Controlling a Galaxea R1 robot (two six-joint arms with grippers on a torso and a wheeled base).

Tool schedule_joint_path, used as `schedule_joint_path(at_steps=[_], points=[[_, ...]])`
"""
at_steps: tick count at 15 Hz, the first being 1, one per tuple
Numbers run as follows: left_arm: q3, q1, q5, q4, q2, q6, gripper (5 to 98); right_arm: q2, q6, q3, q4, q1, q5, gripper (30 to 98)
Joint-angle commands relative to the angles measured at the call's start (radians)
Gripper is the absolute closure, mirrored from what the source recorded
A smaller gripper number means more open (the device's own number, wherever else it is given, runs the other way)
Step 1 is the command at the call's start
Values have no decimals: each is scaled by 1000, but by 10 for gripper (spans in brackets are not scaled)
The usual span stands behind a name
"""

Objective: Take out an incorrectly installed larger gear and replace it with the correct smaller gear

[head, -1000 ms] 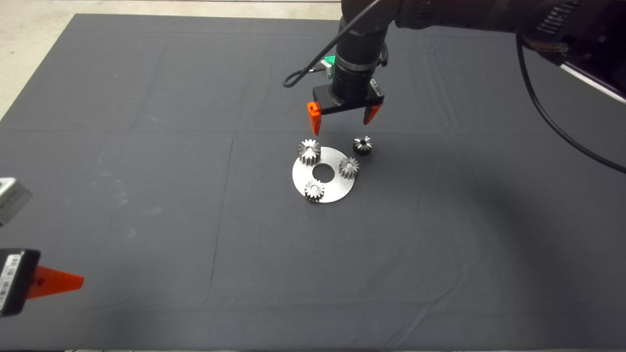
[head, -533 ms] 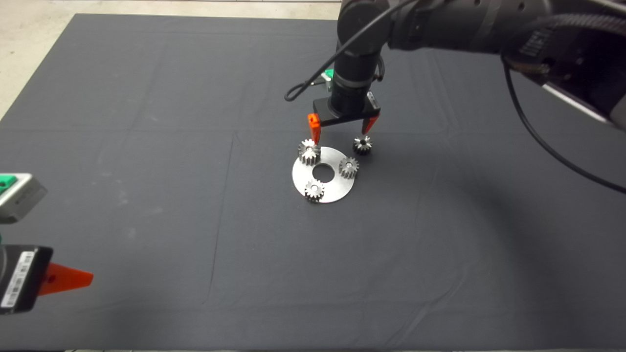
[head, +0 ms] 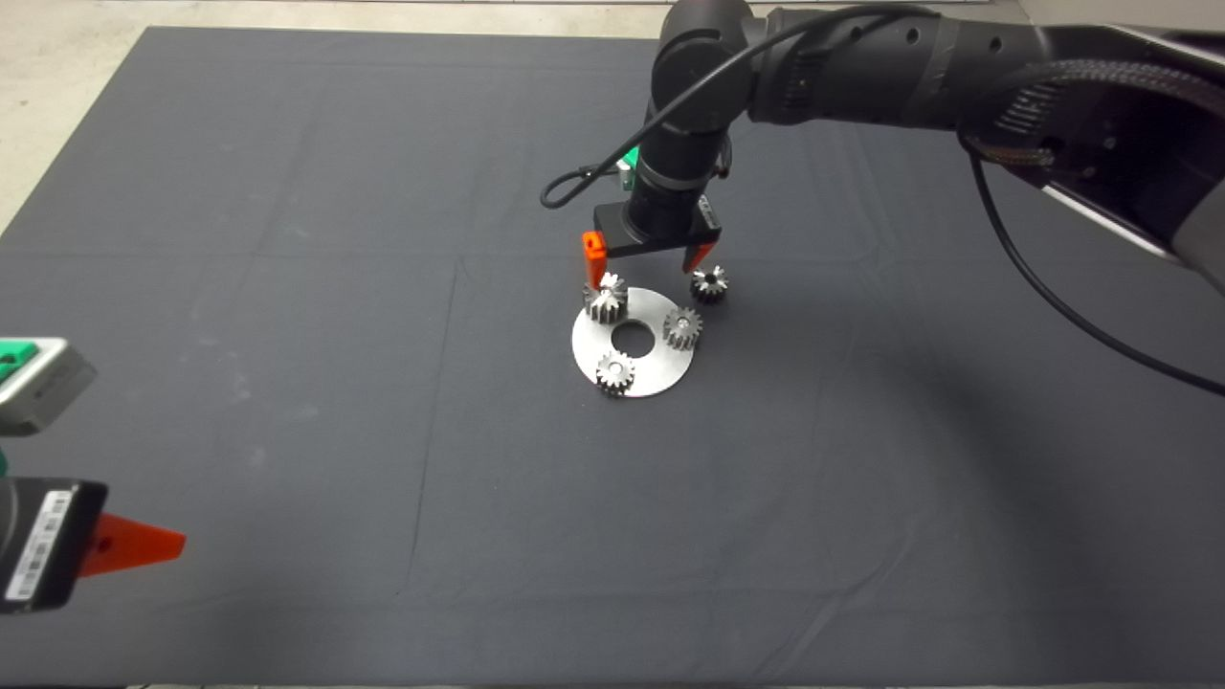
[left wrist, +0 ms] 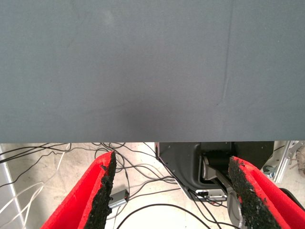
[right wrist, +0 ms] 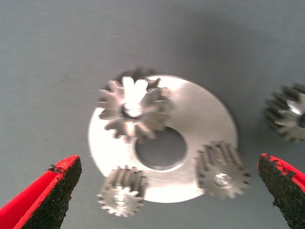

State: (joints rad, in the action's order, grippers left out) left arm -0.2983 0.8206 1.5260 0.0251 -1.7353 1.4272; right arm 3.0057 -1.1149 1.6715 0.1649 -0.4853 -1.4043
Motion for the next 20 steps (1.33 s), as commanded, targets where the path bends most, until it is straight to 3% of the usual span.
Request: schedule_joint_path(at_steps=[1, 5, 7, 16, 17, 20], points=[[15, 12, 63, -1, -10, 2, 444, 5, -38, -69, 72, -22, 27, 308], [15, 12, 63, 2, -5, 2, 444, 6, -49, -102, 131, 23, 28, 308], [16, 12, 62, 2, -2, 2, 444, 6, -87, -125, 206, 25, 25, 308], [15, 12, 63, 44, -5, 7, 444, 6, -103, -122, 283, 42, 24, 308], [15, 12, 63, 44, -2, 7, 444, 6, -118, -135, 329, 55, 22, 308], [15, 12, 62, 49, -4, 7, 444, 6, -120, -141, 356, 91, 21, 308]])
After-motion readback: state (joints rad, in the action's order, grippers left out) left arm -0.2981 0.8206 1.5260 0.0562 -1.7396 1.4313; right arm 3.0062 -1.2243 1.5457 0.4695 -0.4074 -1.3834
